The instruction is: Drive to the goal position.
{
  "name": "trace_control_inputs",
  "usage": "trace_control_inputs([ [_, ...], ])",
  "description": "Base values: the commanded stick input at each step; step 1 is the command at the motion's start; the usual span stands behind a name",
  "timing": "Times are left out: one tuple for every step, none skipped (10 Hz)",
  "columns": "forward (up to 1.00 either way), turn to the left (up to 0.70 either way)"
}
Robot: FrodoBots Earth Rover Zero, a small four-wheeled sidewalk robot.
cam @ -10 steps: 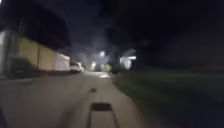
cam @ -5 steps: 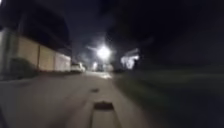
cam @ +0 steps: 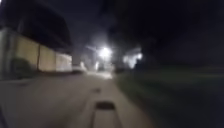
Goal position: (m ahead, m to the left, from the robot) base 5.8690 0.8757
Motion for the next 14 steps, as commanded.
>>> trace_control_inputs([
  [0.7,0.0],
  [0.7,0.0],
  [0.7,0.0],
  [0.7,0.0],
  [0.7,0.0],
  [0.7,0.0],
  [0.7,0.0],
  [0.7,0.0],
  [0.7,0.0],
  [0.7,0.0],
  [0.7,-0.08],
  [0.7,-0.17],
  [0.7,-0.32],
  [0.7,-0.35],
])
